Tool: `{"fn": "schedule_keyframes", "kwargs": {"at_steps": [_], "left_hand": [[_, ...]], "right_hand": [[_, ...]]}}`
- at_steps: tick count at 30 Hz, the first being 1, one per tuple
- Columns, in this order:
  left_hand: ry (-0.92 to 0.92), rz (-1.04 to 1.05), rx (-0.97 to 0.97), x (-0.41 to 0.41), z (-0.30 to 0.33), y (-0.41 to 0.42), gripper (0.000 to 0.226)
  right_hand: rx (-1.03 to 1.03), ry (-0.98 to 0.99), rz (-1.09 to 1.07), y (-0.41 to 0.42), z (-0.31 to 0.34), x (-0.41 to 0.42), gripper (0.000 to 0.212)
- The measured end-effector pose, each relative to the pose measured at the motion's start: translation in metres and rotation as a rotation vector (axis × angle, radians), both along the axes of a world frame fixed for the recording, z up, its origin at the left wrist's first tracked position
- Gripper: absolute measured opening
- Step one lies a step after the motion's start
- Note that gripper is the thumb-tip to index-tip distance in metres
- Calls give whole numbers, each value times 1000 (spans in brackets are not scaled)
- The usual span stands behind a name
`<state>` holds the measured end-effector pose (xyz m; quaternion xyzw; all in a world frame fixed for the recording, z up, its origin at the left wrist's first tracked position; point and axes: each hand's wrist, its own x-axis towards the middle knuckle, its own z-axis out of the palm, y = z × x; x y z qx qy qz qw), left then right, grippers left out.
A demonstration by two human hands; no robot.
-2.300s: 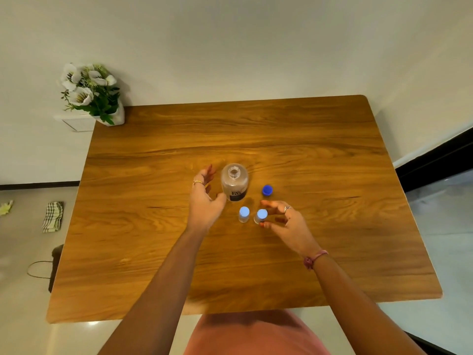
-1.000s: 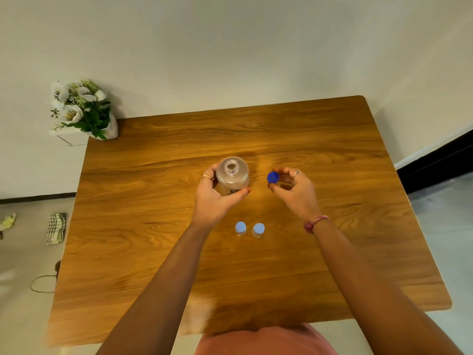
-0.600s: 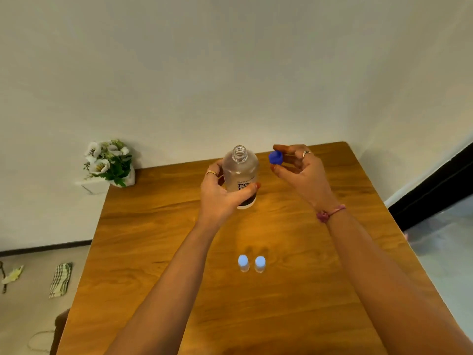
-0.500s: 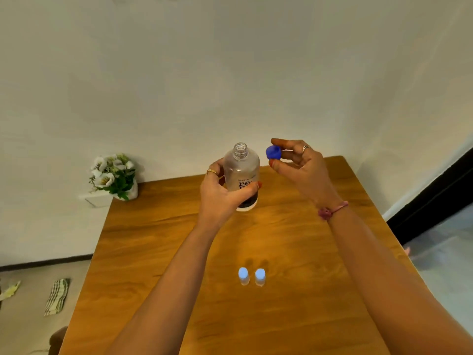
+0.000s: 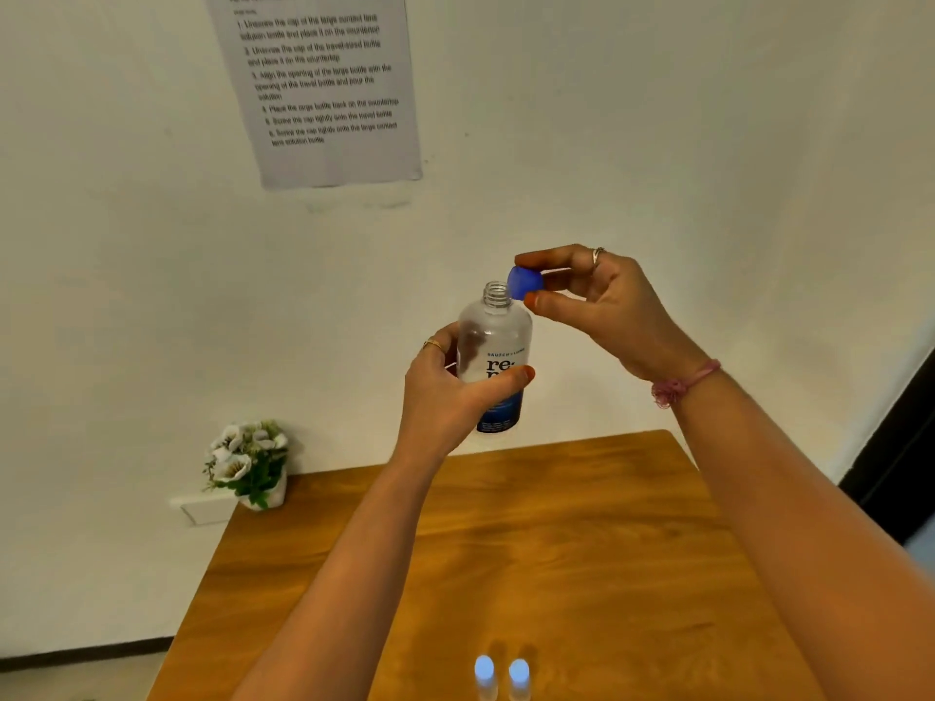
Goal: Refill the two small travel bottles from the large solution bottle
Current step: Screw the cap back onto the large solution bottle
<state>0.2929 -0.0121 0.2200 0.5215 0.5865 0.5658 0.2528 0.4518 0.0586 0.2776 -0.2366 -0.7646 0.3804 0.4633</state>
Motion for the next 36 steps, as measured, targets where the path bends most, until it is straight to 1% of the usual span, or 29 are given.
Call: {"fn": "schedule_keyframes", "kwargs": {"at_steps": [5, 8, 13, 15, 24, 27, 30, 32, 34, 36], "left_hand": [[-10, -8, 14, 4, 20, -1, 56], [-14, -18, 24, 6, 26, -1, 59], [-30, -28, 13, 8, 32, 0, 62], [-47, -24, 14, 8, 32, 0, 62], [-128, 34, -4, 7, 20, 6, 63], [-137, 27, 0, 6, 20, 6, 61], [-126, 13, 13, 6, 25, 8, 60], [-126, 6, 18, 5, 27, 9, 63], [-137, 5, 25, 5, 27, 10, 62], [-145, 10, 32, 5, 25, 12, 57]], "right_hand": [[84, -74, 36, 0, 30, 2, 30], [117, -137, 64, -1, 44, 3, 30], [229, -332, 63, -1, 64, 2, 30], [236, -384, 54, 1, 69, 1, 30], [196, -312, -136, 5, 55, -19, 31], [215, -393, -169, 7, 60, -23, 40], [204, -522, -90, 10, 71, -20, 47], [182, -562, 14, 12, 76, -17, 41], [184, -557, 51, 13, 76, -17, 35], [170, -474, 2, 13, 70, -20, 32]]}}
